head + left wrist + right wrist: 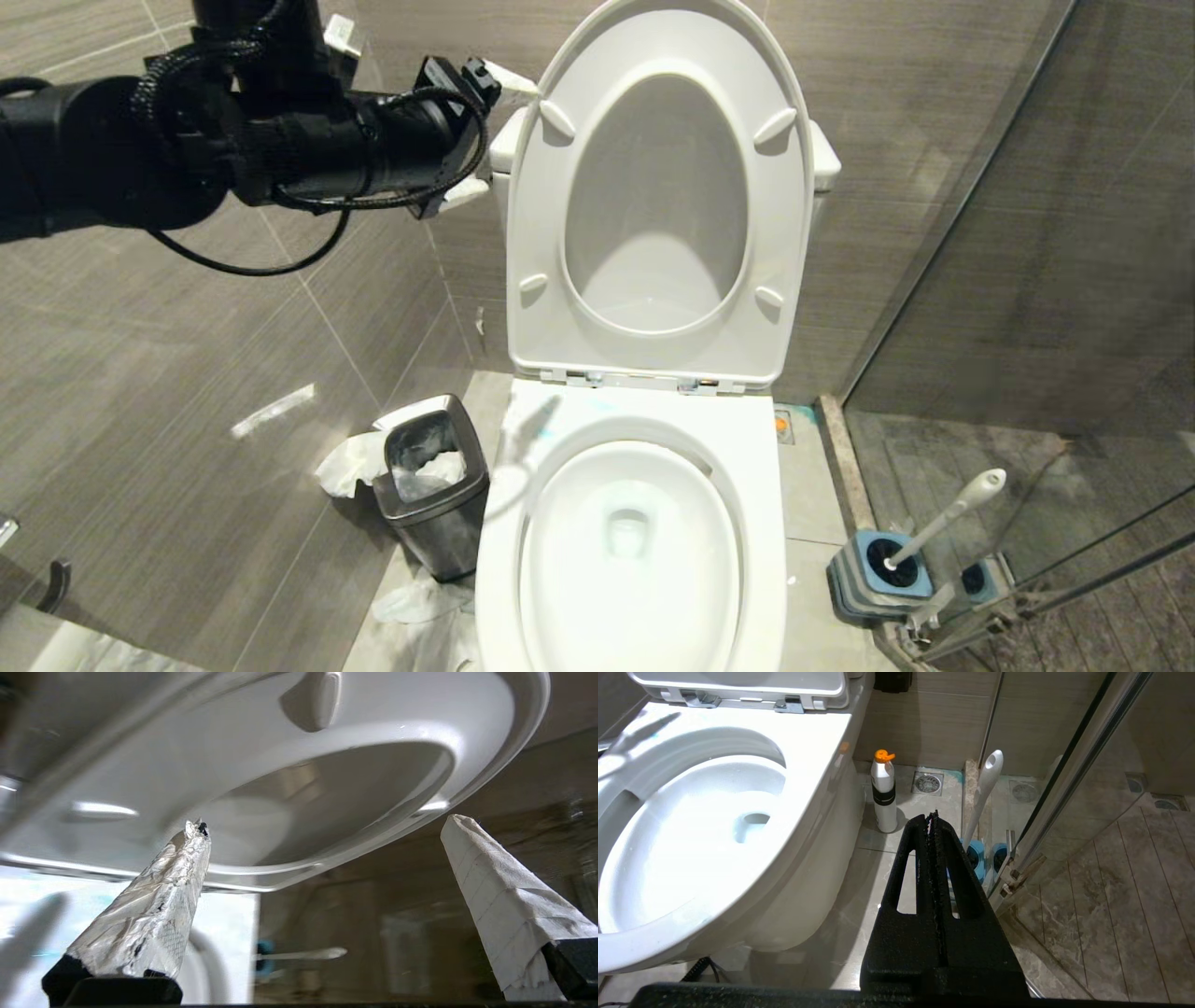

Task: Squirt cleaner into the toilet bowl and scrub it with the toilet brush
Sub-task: Pour in the cleaning agent

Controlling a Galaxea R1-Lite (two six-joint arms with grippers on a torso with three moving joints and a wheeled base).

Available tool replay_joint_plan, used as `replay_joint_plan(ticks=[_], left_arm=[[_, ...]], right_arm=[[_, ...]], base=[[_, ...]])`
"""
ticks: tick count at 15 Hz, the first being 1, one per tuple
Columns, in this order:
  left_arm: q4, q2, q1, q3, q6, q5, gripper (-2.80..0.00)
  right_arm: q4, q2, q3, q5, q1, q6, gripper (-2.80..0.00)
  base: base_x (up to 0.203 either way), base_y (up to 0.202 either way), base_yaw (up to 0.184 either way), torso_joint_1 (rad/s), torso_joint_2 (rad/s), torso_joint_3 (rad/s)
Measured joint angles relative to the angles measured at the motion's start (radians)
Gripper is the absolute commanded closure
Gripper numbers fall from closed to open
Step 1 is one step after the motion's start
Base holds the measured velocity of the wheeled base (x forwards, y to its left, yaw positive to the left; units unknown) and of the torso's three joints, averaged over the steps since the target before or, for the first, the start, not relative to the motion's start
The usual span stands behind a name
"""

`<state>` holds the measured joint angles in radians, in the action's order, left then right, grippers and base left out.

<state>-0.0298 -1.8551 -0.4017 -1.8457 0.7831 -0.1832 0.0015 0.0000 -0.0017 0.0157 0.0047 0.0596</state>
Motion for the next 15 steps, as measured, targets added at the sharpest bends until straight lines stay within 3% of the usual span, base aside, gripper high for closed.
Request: replay_joint_plan(ticks=[8,11,15], left_arm=[[-0.024,0.211,0.073,0.025,-0.557,0.008,-2.8],[-0.028,0.341,0.079,0.125,-0.679,0.065,-2.8],[-0.032,0.539,0.08,0.335,-0.759,0.12,-2.8]], right_arm=[[0.0,0.0,0.0,-0.001,0.0,0.0,0.0],[-0.001,0.0,0.0,-0.001,0.0,0.0,0.0],[0.0,0.0,0.0,0.0,0.0,0.0,0.0]], base=[[0.0,0.0,0.0,0.0,0.0,0.0],[0.0,0.0,0.0,0.0,0.0,0.0],[0.0,0.0,0.0,0.0,0.0,0.0]])
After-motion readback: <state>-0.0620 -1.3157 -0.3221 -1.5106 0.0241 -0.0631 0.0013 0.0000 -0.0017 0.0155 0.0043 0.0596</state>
